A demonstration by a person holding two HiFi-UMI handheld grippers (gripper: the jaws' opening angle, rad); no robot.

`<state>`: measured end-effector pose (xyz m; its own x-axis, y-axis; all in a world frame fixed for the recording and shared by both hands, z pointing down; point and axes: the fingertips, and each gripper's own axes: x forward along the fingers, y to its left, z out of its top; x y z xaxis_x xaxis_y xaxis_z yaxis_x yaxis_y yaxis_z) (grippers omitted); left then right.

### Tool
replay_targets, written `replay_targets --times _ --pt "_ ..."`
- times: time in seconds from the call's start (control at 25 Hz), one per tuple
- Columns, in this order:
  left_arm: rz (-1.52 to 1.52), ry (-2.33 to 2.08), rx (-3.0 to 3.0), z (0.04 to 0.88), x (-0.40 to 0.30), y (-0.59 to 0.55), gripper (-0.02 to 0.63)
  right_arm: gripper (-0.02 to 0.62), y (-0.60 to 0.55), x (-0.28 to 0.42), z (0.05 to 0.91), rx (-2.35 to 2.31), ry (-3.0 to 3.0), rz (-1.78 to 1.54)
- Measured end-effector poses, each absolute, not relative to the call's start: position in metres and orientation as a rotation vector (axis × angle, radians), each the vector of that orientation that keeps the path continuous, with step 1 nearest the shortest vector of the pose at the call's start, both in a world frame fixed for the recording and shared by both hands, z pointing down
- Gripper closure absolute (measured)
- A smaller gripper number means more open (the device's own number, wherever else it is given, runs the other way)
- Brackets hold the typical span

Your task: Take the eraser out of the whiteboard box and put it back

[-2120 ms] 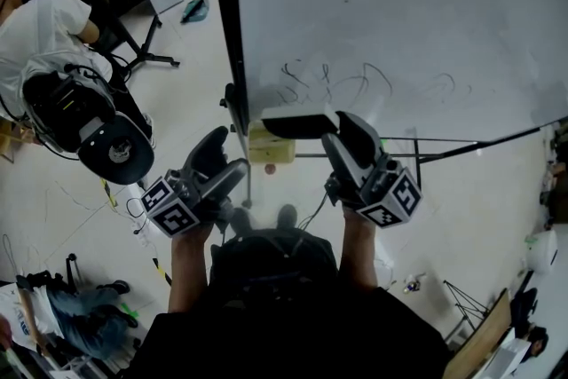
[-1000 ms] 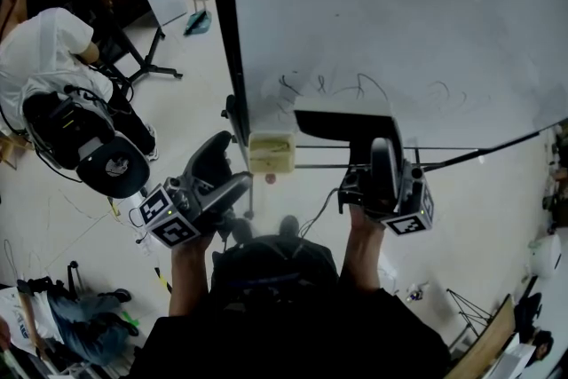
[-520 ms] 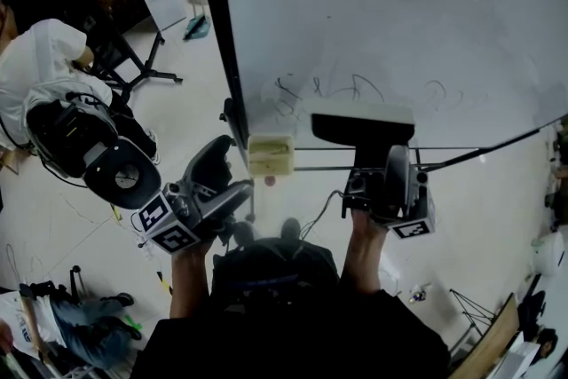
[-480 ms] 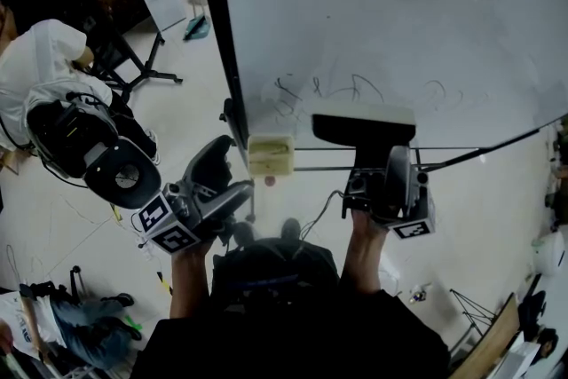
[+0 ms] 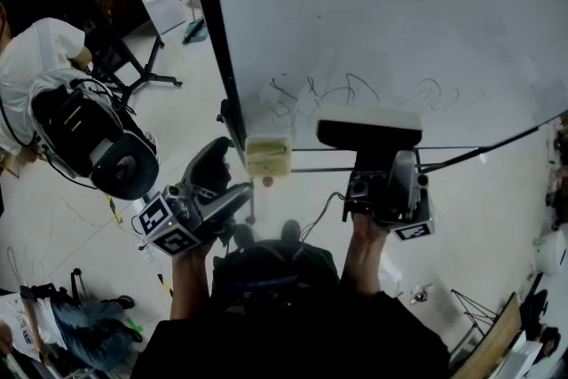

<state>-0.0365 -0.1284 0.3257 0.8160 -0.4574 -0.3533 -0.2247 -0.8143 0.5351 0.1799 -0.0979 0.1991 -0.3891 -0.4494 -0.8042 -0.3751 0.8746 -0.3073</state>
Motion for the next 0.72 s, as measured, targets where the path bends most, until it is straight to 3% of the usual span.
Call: replay_targets --times 0.72 --pt "-0.64 -0.506 2.516 0.328 -0.02 -0.122 0.178 0.439 -0.094 0.197 0.208 -0.571 1.995 -0.112"
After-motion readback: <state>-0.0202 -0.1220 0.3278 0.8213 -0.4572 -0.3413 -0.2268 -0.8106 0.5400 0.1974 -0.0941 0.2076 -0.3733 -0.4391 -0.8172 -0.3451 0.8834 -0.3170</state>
